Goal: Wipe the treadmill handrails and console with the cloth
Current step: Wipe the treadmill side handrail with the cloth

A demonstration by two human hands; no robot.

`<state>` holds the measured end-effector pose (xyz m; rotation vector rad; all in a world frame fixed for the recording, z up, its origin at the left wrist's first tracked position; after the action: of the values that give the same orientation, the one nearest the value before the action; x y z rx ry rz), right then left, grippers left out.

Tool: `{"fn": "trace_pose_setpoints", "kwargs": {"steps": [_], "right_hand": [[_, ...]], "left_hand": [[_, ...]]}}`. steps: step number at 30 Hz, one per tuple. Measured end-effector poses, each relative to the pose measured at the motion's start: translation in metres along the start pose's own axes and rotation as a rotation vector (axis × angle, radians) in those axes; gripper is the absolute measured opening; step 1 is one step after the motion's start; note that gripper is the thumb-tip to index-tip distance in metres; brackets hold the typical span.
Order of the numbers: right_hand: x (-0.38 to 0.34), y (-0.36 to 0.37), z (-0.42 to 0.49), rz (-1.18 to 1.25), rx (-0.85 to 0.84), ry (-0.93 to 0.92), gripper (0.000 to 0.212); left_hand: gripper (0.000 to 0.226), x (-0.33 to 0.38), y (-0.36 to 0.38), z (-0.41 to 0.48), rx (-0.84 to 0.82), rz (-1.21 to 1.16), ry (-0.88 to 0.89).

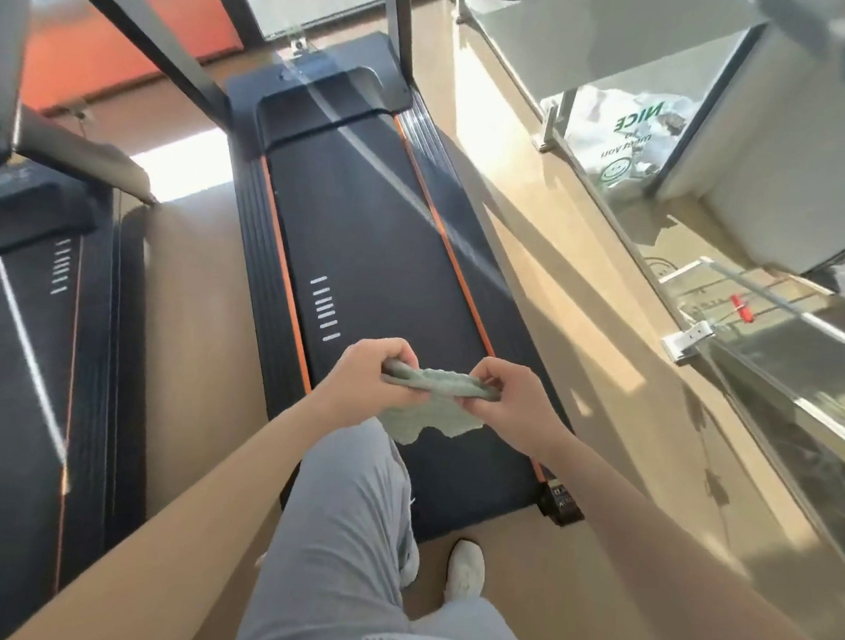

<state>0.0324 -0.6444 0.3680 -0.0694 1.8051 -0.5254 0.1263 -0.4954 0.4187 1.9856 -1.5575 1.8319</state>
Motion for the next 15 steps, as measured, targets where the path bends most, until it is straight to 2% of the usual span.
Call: {"fn": "trace_pose_setpoints", "kwargs": {"steps": [2,4,8,15], "right_hand": [[-0.005,-0.016,0.022,-0.014,0.032,0.013,0.021],[-0.014,-0.029,0.043,-0.025,0.051,0.006,0.019],[-0.037,-0.048,0.089,-0.077,0.055,-0.003,0.013],[-0.13,-0.097,0.196,-0.009,0.173,0.056,0.011]], "left_hand": [[0.026,0.011,-0.006,0.013,-0.026,-0.164,-0.025],[0.019,0.018,-0.014,0.029,-0.025,-0.297,-0.032],[0.007,0.024,-0.049,0.074,0.096,-0.463,0.002],[0.008,0.065,-0.164,0.177,0.222,-0.384,0.1]]}}
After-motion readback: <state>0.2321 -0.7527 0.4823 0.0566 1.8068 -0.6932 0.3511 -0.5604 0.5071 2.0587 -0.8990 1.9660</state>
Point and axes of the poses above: each hand's wrist, its own z-axis towards the middle knuckle, its own y-axis out of the palm, x = y × z, the point moved 10 cm from there along z, towards the middle knuckle, and after that the axes turned 5 degrees about x, right-handed, at the moved point
